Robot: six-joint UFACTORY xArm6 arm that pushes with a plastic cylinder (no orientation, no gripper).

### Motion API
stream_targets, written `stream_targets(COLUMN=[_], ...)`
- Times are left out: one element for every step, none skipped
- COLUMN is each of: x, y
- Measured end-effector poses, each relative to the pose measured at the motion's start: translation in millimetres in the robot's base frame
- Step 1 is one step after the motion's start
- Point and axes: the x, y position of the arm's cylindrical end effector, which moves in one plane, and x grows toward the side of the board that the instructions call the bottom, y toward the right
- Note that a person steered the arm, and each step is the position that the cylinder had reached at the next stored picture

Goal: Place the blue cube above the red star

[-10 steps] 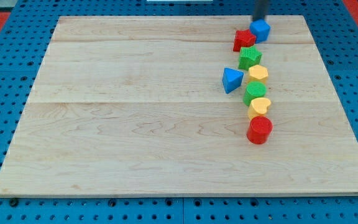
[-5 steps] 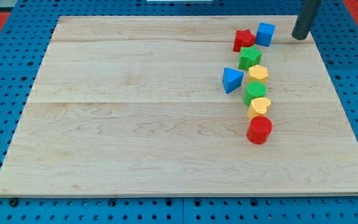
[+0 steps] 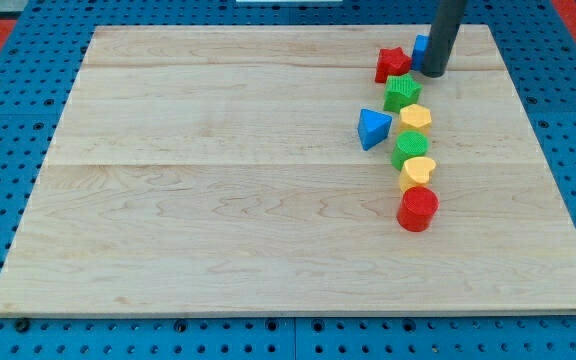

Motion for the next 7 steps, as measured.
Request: stream_targets(x=[-13,-26,-28,-52,-55,-55,-55], y=[8,5,59,61,12,-19,-21])
